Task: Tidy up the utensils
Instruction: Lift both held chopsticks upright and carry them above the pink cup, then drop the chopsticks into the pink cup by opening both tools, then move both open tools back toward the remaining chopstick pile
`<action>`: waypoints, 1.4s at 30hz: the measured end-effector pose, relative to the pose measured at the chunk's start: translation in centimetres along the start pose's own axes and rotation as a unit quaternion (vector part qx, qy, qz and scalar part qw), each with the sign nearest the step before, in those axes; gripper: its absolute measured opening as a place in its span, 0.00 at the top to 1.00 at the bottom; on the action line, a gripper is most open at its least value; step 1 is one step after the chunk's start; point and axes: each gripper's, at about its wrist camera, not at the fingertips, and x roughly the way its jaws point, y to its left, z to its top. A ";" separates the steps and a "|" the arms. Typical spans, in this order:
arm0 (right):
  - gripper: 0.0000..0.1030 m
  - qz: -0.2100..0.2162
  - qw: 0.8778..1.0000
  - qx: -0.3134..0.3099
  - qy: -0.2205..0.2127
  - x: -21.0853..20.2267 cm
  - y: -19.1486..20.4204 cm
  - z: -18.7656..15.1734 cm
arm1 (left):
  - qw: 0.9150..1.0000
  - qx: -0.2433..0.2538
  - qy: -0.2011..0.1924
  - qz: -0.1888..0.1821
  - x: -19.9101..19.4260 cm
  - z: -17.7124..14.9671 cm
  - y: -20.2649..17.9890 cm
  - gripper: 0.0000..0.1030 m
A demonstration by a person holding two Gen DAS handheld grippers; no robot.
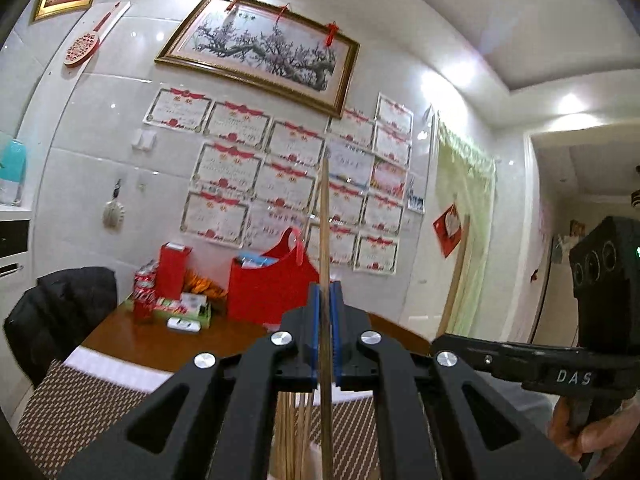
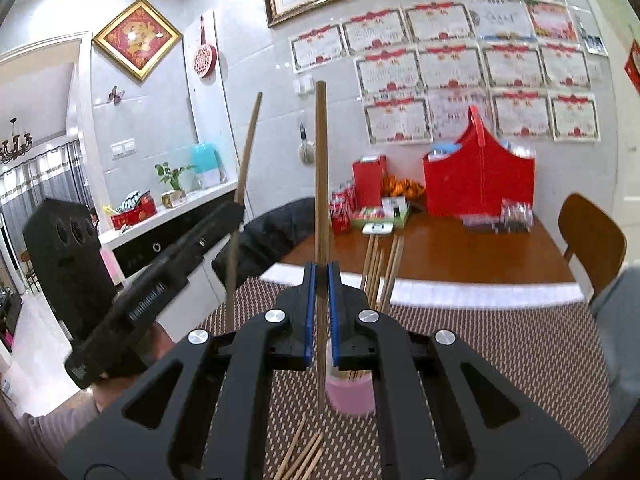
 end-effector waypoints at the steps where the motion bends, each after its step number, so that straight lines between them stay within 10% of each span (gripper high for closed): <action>1: 0.94 0.000 1.000 -0.003 -0.002 0.4 -0.1 0.6 | 1.000 0.000 -0.002 0.000 0.5 0.1 0.1 0.95; 23: 0.93 -0.004 0.997 0.021 0.078 10.6 -4.6 -1.9 | 0.997 -0.019 0.067 0.039 9.7 -9.0 4.4 0.91; 24: 0.88 -0.004 0.996 0.027 0.083 10.9 -4.8 -2.0 | 0.996 -0.020 0.073 0.043 9.6 -9.1 4.6 0.81; 26: 0.29 -0.003 0.995 0.053 0.087 10.7 -5.4 -2.4 | 0.995 -0.031 0.076 0.056 8.9 -8.9 5.1 0.33; 27: 0.06 -0.008 0.995 0.064 0.076 10.3 -5.8 -2.4 | 0.995 -0.037 0.064 0.060 8.0 -8.5 5.3 0.30; 42: 0.06 -0.081 0.990 0.114 0.032 2.9 -5.8 -3.8 | 0.985 0.029 0.117 0.125 -1.1 -4.5 1.4 0.09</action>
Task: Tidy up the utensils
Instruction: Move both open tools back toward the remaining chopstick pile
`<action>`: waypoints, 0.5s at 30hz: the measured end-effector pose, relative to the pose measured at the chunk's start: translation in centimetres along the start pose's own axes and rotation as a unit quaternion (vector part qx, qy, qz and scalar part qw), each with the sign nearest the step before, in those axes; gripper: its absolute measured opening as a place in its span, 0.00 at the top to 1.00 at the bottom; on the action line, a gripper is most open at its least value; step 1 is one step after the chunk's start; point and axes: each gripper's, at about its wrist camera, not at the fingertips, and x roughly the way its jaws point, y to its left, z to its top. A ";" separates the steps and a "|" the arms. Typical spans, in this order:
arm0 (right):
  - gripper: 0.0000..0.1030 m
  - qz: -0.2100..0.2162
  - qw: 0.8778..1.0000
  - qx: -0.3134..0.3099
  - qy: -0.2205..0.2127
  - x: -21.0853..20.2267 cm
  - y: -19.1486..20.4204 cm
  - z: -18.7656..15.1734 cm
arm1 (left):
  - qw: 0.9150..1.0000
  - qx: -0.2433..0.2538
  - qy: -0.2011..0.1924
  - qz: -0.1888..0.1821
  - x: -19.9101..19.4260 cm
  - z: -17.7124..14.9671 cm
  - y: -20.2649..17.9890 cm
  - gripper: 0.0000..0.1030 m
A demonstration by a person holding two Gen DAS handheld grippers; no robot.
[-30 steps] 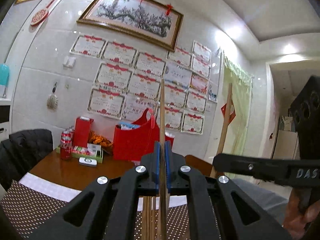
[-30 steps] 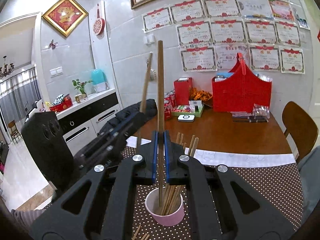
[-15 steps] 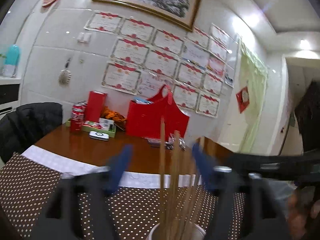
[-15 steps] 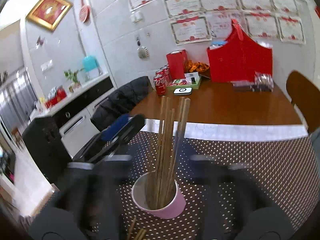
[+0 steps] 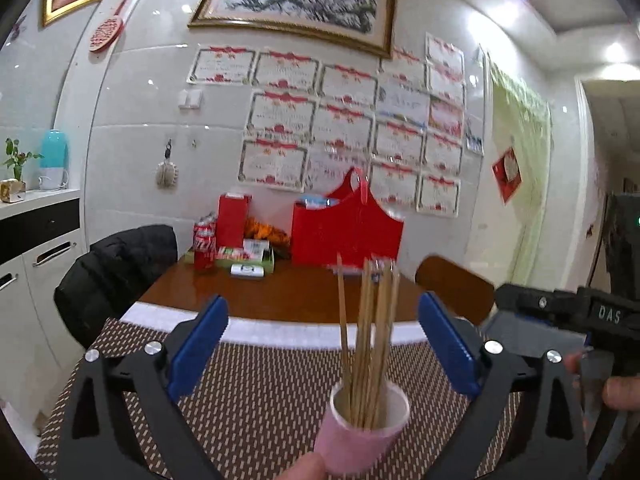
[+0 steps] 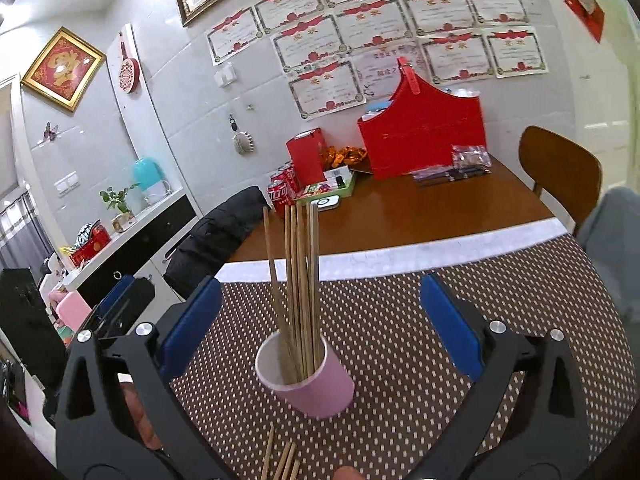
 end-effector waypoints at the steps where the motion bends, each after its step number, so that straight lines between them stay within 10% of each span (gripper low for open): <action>1: 0.06 -0.007 1.000 -0.001 0.001 -0.7 0.1 -0.4 | 1.000 0.008 0.007 0.006 -0.8 -0.2 -0.3 0.09; 15: 0.06 -0.037 0.999 -0.004 -0.005 -7.1 0.7 -3.3 | 0.992 0.058 0.091 0.068 -7.4 -3.6 -1.0 0.09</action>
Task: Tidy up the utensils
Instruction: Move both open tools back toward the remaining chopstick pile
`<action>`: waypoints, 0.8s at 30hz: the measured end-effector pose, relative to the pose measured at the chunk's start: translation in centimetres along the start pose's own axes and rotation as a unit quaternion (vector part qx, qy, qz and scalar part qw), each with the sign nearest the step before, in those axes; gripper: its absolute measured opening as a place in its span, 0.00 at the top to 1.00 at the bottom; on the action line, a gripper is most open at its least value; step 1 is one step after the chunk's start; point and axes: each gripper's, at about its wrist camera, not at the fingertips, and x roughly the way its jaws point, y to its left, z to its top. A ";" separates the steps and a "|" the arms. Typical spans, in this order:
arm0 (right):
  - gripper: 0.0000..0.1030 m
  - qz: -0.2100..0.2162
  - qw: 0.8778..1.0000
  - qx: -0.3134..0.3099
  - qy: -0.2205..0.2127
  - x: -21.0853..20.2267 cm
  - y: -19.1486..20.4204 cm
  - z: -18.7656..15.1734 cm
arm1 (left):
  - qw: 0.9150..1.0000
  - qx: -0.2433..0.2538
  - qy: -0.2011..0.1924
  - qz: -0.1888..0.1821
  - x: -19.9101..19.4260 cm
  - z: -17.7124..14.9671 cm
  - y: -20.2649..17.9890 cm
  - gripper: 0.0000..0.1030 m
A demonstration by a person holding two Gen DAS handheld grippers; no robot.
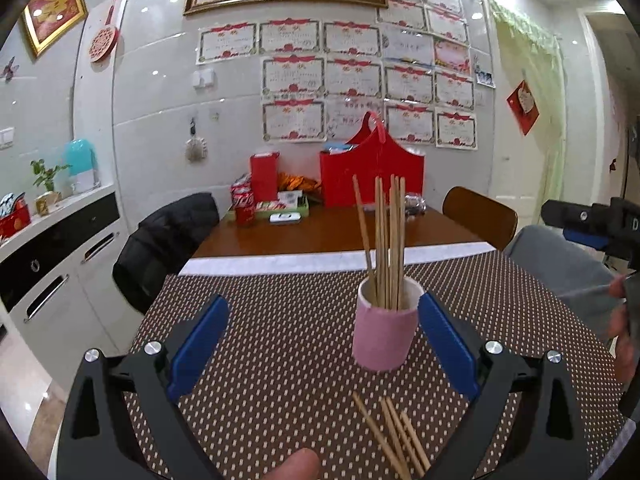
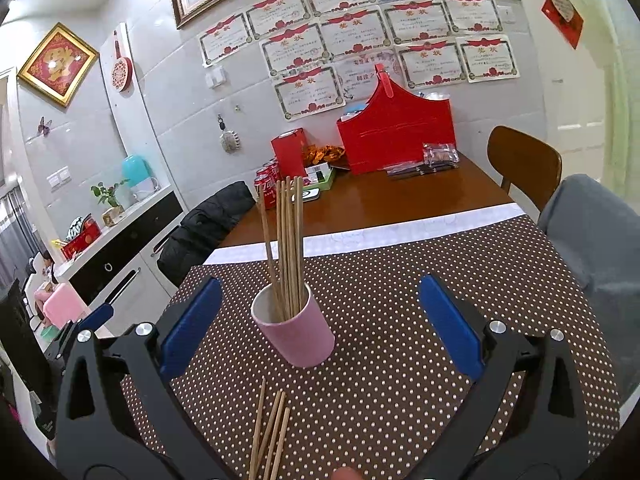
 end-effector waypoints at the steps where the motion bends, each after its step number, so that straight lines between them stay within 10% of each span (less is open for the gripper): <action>1: 0.06 -0.001 1.000 -0.002 -0.001 -0.3 0.3 -0.3 | 1.000 -0.004 0.008 0.003 -0.4 -0.4 0.2 0.09; 24: 0.06 -0.013 0.997 -0.017 0.070 -1.2 0.6 -7.6 | 0.994 -0.009 0.102 0.030 -1.8 -5.9 0.8 0.09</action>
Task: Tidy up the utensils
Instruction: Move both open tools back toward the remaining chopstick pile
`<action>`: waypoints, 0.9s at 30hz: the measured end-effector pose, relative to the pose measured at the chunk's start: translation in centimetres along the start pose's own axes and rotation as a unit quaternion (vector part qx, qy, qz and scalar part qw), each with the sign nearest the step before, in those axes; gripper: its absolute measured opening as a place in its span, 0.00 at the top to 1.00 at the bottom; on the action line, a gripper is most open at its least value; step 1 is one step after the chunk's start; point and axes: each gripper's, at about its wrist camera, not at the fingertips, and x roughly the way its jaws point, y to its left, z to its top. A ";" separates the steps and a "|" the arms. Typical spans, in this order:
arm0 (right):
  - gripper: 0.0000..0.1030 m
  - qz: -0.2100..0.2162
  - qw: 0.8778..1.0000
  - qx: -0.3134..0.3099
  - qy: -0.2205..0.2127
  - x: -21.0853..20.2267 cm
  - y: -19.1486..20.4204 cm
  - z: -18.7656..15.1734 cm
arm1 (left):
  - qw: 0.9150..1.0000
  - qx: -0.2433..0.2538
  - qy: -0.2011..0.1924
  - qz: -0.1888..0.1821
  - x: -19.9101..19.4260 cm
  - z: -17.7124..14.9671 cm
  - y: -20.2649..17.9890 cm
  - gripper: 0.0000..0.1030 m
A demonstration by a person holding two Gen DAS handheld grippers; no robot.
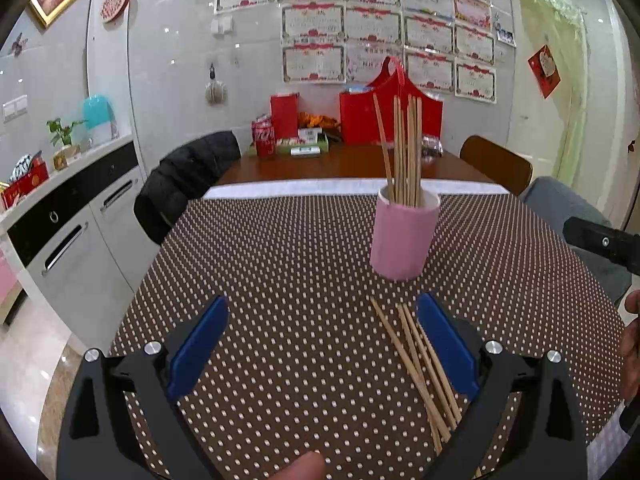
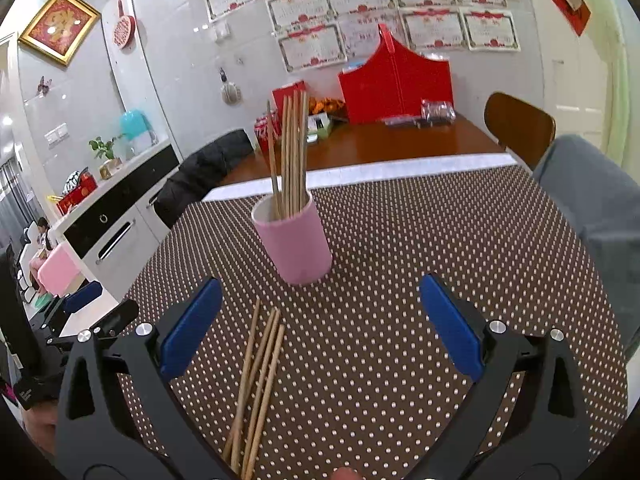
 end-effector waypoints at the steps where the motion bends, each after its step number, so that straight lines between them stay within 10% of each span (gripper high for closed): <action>1: 0.06 0.000 1.000 0.001 0.005 0.2 -0.1 -0.2 | 1.000 0.000 0.008 -0.001 0.2 -0.3 -0.1 0.09; 27: 0.06 0.007 0.997 0.020 0.077 2.7 -2.2 -4.7 | 0.985 0.036 0.168 -0.032 6.6 -8.5 -5.3 0.09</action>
